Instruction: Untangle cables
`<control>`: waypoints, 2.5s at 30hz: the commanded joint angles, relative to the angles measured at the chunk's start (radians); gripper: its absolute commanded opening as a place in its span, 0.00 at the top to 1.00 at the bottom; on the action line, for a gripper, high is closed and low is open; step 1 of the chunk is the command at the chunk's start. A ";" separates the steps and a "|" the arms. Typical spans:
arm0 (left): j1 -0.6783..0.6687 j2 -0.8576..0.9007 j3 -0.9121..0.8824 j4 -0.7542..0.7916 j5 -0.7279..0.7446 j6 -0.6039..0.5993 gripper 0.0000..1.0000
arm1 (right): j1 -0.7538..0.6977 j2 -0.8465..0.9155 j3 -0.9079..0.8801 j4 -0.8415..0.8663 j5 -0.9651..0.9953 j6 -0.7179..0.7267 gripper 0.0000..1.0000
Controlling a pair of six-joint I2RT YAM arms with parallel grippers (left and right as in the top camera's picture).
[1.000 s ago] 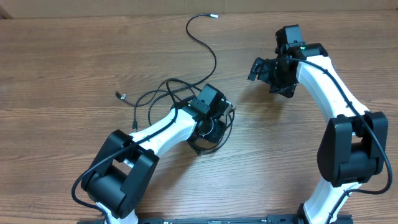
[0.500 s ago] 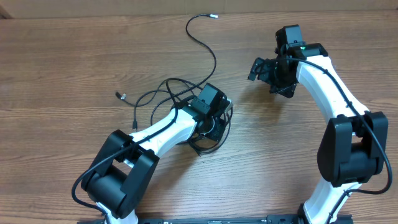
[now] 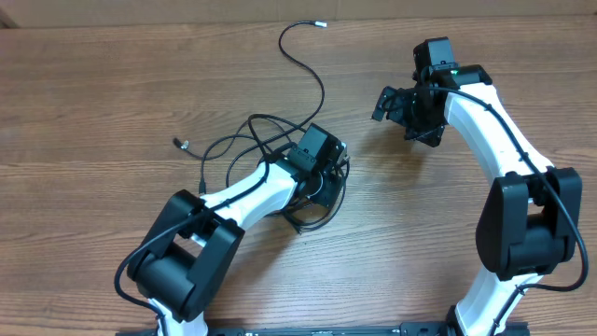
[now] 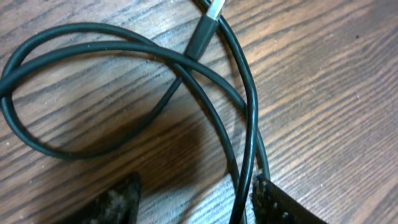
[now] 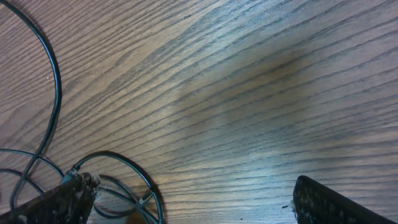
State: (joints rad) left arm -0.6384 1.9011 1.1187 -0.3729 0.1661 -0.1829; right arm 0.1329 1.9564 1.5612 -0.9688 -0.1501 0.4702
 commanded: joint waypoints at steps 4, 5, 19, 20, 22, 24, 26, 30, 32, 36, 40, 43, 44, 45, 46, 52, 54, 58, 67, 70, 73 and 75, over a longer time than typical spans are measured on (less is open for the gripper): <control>-0.004 0.008 -0.004 0.004 -0.013 -0.005 0.74 | 0.002 -0.003 -0.002 0.003 0.000 0.000 0.00; -0.004 0.008 -0.004 0.004 -0.013 -0.005 0.75 | 0.002 -0.003 -0.003 0.003 0.000 0.000 0.00; -0.001 0.005 -0.003 -0.021 0.151 0.013 0.96 | 0.002 -0.003 -0.003 0.003 0.000 0.000 0.00; 0.000 0.002 -0.002 -0.023 0.168 0.029 0.96 | 0.002 -0.003 -0.002 0.003 0.000 0.000 0.00; 0.004 -0.010 0.003 -0.034 0.188 0.046 0.96 | 0.002 -0.003 -0.002 0.003 0.000 0.000 0.00; 0.010 -0.036 0.015 -0.056 0.193 0.048 0.96 | 0.002 -0.003 -0.002 0.003 0.000 0.000 0.00; 0.017 -0.083 0.029 -0.081 0.193 0.049 0.96 | 0.002 -0.003 -0.002 0.003 0.000 0.000 0.00; 0.027 -0.189 0.033 -0.087 0.191 0.049 0.96 | 0.002 -0.003 -0.002 0.003 0.000 0.000 0.00; 0.035 -0.251 0.033 -0.087 0.190 0.049 0.96 | 0.002 -0.003 -0.002 0.003 0.000 0.000 0.00; 0.050 -0.372 0.033 -0.087 0.190 0.048 0.96 | 0.002 -0.003 -0.002 0.003 0.000 0.000 0.00; 0.058 -0.484 0.033 -0.095 0.185 0.048 0.96 | 0.002 -0.003 -0.003 0.003 0.000 0.000 0.00; 0.058 -0.538 0.033 -0.106 0.151 0.048 0.96 | 0.002 -0.003 -0.002 0.003 0.000 0.000 0.00; 0.058 -0.562 0.032 -0.114 0.111 0.048 0.92 | 0.002 -0.003 -0.002 0.003 0.000 0.000 0.00; 0.058 -0.573 0.032 -0.119 0.085 0.048 0.91 | 0.002 -0.003 -0.002 0.003 0.000 0.000 0.00; 0.058 -0.585 0.033 -0.129 0.046 0.048 0.91 | 0.002 -0.003 -0.002 0.003 0.000 0.000 0.00; 0.058 -0.607 0.032 -0.200 -0.154 0.048 0.65 | 0.002 -0.003 -0.002 0.003 0.000 0.000 0.00; 0.058 -0.606 0.032 -0.224 -0.193 0.048 0.50 | 0.002 -0.003 -0.002 0.003 0.000 0.000 0.00; 0.057 -0.599 0.031 -0.260 -0.192 0.021 0.48 | 0.002 -0.003 -0.002 0.003 0.000 0.000 0.00; 0.057 -0.436 0.029 -0.319 -0.192 -0.081 0.76 | 0.002 -0.003 -0.002 0.003 0.000 0.000 0.00; 0.057 -0.331 0.029 -0.319 -0.192 -0.126 0.89 | 0.002 -0.003 -0.002 0.003 0.000 0.000 0.00; 0.058 -0.253 0.029 -0.317 -0.192 -0.140 0.90 | 0.002 -0.003 -0.002 0.003 0.000 0.000 0.00; 0.058 -0.198 0.029 -0.309 -0.192 -0.139 0.80 | 0.002 -0.003 -0.003 0.003 0.000 0.000 0.00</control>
State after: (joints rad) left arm -0.5861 1.6409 1.1355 -0.6888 -0.0162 -0.2913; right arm 0.1329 1.9564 1.5612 -0.9688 -0.1501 0.4706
